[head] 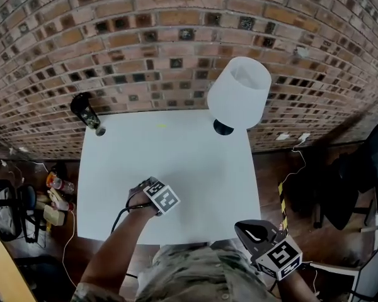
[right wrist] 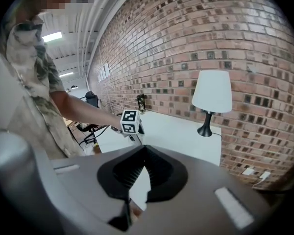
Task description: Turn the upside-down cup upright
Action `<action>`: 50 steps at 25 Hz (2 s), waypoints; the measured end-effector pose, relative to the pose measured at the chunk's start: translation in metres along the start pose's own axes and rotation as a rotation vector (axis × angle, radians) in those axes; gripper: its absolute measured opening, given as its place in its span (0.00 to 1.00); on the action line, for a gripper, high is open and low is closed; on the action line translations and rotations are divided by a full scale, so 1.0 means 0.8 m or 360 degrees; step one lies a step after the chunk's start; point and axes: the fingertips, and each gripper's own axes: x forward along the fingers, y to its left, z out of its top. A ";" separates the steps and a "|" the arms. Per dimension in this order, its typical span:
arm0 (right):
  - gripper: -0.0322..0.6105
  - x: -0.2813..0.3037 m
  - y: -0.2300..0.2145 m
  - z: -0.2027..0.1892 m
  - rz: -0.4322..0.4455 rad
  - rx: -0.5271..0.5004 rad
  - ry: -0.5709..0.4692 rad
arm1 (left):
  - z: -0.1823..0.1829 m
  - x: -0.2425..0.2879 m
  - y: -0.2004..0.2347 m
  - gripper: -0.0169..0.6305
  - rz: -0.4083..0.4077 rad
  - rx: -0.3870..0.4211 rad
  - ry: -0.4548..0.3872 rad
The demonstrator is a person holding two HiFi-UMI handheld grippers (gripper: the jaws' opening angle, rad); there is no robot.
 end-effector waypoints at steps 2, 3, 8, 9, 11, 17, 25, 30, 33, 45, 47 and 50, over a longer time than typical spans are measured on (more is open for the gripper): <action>0.05 0.000 -0.002 -0.003 0.0005 -0.0001 0.0005 | -0.001 -0.001 0.000 0.48 -0.0002 -0.0019 -0.0036; 0.05 0.000 -0.002 -0.004 0.0009 -0.0002 0.0009 | -0.001 -0.003 0.001 0.48 -0.0005 -0.0033 -0.0062; 0.05 0.007 0.001 -0.008 0.0033 -0.0010 0.0058 | 0.015 -0.027 0.005 0.48 -0.0060 -0.0165 -0.0318; 0.05 0.009 0.002 -0.007 0.0039 -0.0015 0.0055 | 0.020 -0.034 0.006 0.47 -0.0079 -0.0203 -0.0396; 0.05 0.014 0.005 -0.002 0.0057 -0.0030 0.0033 | 0.034 -0.046 0.010 0.47 -0.0097 -0.0275 -0.0567; 0.05 0.023 0.017 0.002 0.0074 -0.0061 0.0059 | 0.048 -0.061 0.018 0.47 -0.0144 -0.0506 -0.0937; 0.05 0.028 0.029 0.007 0.0049 -0.0088 0.0116 | 0.046 -0.070 0.025 0.47 -0.0049 -0.0595 -0.1338; 0.05 0.033 0.039 0.006 0.0048 -0.0112 0.0156 | 0.033 -0.074 0.019 0.48 -0.0027 -0.0586 -0.1513; 0.05 0.037 0.046 0.009 0.0054 -0.0134 0.0167 | 0.023 -0.078 0.018 0.48 -0.0031 -0.0609 -0.1582; 0.05 0.049 0.089 0.017 0.0028 -0.0152 0.0203 | -0.013 -0.071 -0.006 0.47 -0.0063 -0.0424 -0.1480; 0.05 0.046 0.099 0.016 0.0014 -0.0141 0.0208 | -0.017 -0.068 -0.011 0.47 -0.0066 -0.0375 -0.1455; 0.05 0.039 0.113 0.015 -0.0033 -0.0109 0.0212 | -0.018 -0.065 -0.016 0.47 -0.0071 -0.0316 -0.1436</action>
